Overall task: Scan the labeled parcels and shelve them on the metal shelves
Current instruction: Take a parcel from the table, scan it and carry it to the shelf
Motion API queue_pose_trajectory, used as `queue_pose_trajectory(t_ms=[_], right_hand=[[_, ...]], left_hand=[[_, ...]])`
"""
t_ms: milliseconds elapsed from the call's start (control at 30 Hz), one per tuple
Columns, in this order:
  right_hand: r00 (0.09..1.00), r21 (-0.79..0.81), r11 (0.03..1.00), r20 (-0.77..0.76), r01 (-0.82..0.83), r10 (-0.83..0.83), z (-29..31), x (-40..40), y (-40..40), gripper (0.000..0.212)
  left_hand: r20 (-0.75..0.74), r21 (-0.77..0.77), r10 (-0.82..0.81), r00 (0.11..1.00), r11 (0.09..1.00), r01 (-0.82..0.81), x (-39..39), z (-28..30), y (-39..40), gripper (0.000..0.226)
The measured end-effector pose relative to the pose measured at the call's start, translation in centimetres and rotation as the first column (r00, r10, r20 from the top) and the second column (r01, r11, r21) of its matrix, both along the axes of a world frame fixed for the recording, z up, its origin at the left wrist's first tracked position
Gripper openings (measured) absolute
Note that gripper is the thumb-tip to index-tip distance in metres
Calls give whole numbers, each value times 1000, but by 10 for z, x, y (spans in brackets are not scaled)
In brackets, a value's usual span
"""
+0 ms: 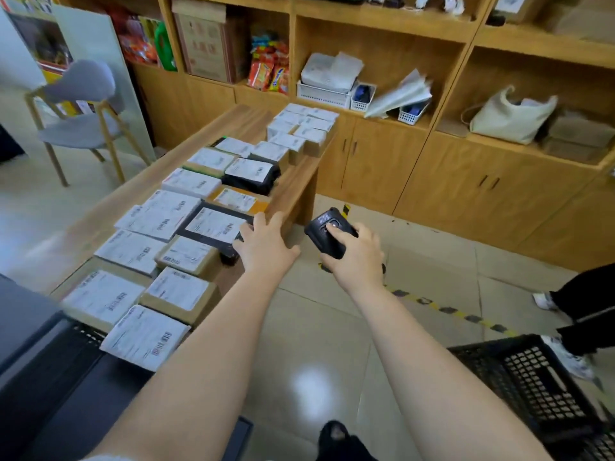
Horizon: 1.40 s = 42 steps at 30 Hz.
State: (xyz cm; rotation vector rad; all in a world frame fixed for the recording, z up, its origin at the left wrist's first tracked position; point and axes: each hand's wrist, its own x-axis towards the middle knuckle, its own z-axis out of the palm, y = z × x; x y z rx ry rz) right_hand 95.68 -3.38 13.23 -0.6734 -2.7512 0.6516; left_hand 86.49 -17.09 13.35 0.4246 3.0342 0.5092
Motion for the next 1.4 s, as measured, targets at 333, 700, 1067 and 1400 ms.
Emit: queue_pose_trajectory(t_ms=[333, 700, 1067, 1400], right_hand=[[958, -4, 958, 12, -286, 286, -12, -201, 107, 55], [841, -128, 836, 20, -534, 541, -38, -395, 153, 56], [753, -48, 771, 184, -635, 631, -59, -618, 166, 54], [629, -208, 637, 111, -743, 770, -91, -786, 156, 58]], left_hand=[[80, 80, 318, 945, 943, -324, -152, -24, 78, 71], [200, 81, 667, 718, 719, -690, -299, -47, 107, 74], [350, -20, 705, 617, 664, -747, -512, -90, 132, 71], [496, -88, 620, 607, 732, -675, -618, -121, 169, 65]])
